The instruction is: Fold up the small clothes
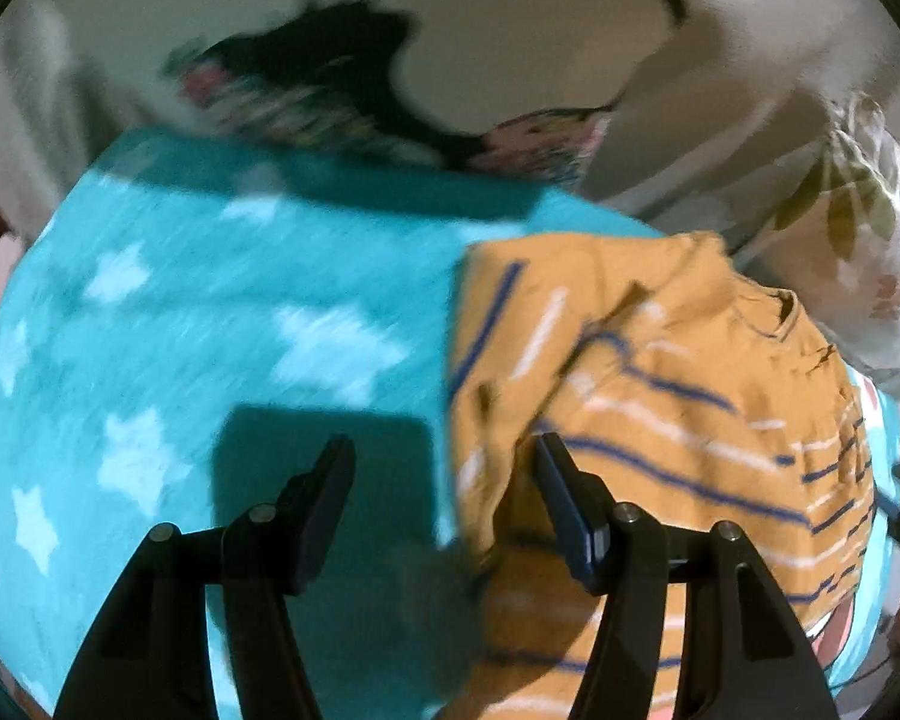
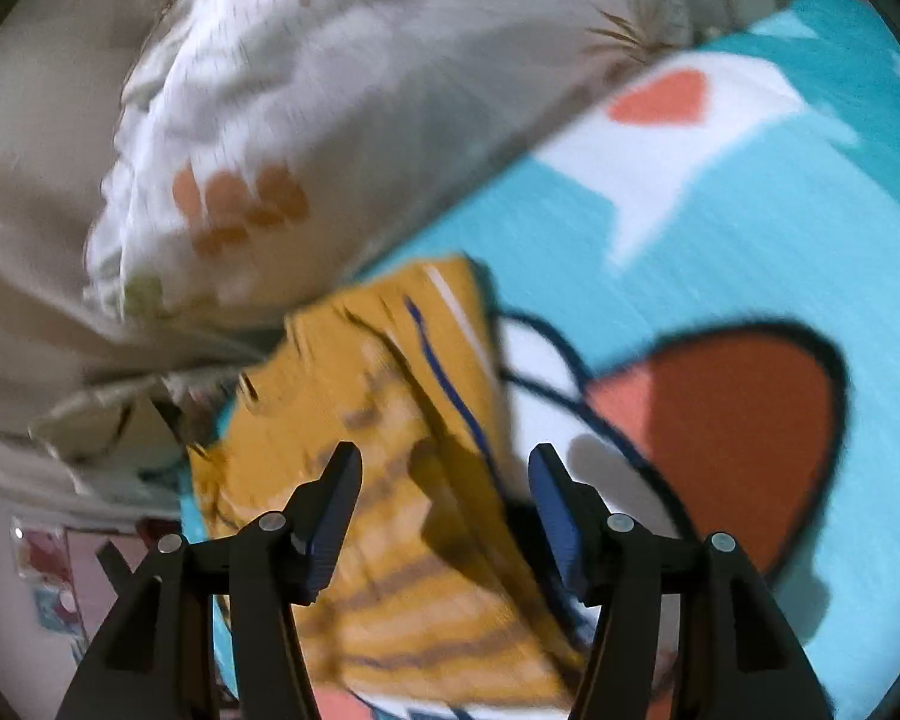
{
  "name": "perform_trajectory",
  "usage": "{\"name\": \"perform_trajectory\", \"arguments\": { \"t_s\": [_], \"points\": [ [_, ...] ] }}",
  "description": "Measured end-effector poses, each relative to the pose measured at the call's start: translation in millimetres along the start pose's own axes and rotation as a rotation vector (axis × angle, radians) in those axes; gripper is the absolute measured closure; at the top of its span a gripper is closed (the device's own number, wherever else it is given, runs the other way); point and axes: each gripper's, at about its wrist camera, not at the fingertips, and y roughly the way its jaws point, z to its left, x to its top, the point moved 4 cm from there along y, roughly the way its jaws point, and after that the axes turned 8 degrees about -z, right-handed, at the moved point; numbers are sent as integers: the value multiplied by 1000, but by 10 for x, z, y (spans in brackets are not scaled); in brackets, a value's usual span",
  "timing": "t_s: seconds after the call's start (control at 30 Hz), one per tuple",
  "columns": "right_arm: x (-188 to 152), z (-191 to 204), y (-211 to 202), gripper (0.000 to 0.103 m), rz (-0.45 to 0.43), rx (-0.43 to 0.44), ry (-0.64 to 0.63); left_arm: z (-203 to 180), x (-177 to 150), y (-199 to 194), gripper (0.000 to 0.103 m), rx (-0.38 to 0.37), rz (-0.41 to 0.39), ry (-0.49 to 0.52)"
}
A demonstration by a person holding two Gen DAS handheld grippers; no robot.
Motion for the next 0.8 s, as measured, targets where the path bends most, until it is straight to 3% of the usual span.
{"name": "perform_trajectory", "arguments": {
  "t_s": [0.1,0.27,0.5,0.7,0.8],
  "points": [
    [-207,-159,-126,40,13,14,19,203,-132,-70,42,44,-4,-57],
    [-442,-242,-308,39,3,63,63,361,-422,-267,42,21,-3,-177],
    [-814,-407,-639,35,53,131,26,-3,-951,-406,39,-148,21,-223],
    [-1173,-451,-493,35,113,183,62,-321,-1232,-361,34,-282,58,-257],
    [-1253,-386,-352,35,128,202,71,-360,-1215,-307,33,-310,64,-287]
  ]
}}
